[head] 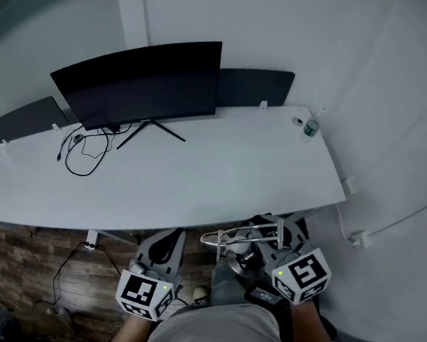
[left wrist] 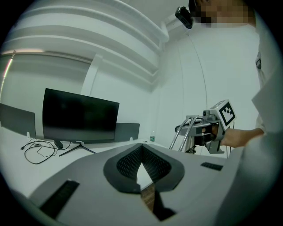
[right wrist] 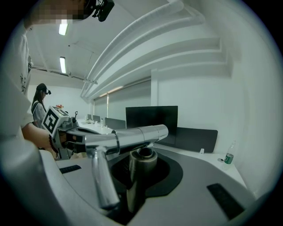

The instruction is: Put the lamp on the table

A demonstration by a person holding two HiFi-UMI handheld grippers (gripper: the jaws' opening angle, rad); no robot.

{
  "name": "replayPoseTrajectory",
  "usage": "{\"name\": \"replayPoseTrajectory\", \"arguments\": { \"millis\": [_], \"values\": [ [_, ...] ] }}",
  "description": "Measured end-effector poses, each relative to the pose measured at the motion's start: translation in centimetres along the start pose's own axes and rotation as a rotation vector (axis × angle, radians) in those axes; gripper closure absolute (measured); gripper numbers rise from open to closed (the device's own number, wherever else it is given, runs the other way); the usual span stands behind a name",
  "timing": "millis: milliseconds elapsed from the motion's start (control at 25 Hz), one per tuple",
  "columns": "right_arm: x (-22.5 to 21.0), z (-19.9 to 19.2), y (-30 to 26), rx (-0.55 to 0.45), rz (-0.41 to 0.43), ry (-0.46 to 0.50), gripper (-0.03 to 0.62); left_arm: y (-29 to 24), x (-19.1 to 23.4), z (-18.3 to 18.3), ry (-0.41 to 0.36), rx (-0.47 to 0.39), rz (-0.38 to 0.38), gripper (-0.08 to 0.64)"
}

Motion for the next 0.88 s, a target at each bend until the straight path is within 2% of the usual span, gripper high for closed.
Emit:
{"name": "replayPoseTrajectory", "arguments": {
  "millis": [440, 880],
  "values": [
    [-5.1, 0.9, -5.6, 0.003, 0.039, 0.014, 0.540, -6.2, 3.5, 0.6, 0.016, 0.002, 0.040, 0.558],
    [-12.5, 3.0, -11.2, -0.004, 0.079, 0.044, 0.540, -14.4, 6.0, 3.6, 0.020, -0.004, 0.085, 0.558]
  ]
}}
Point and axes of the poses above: the fingertips, and each gripper's own axes: y backward along the fingers, x to its left, z out of its top, the point moved 4 cm from there along y, backward along the fingers, and after that the axes turned 1 degree about z, right-handed, at the moved point
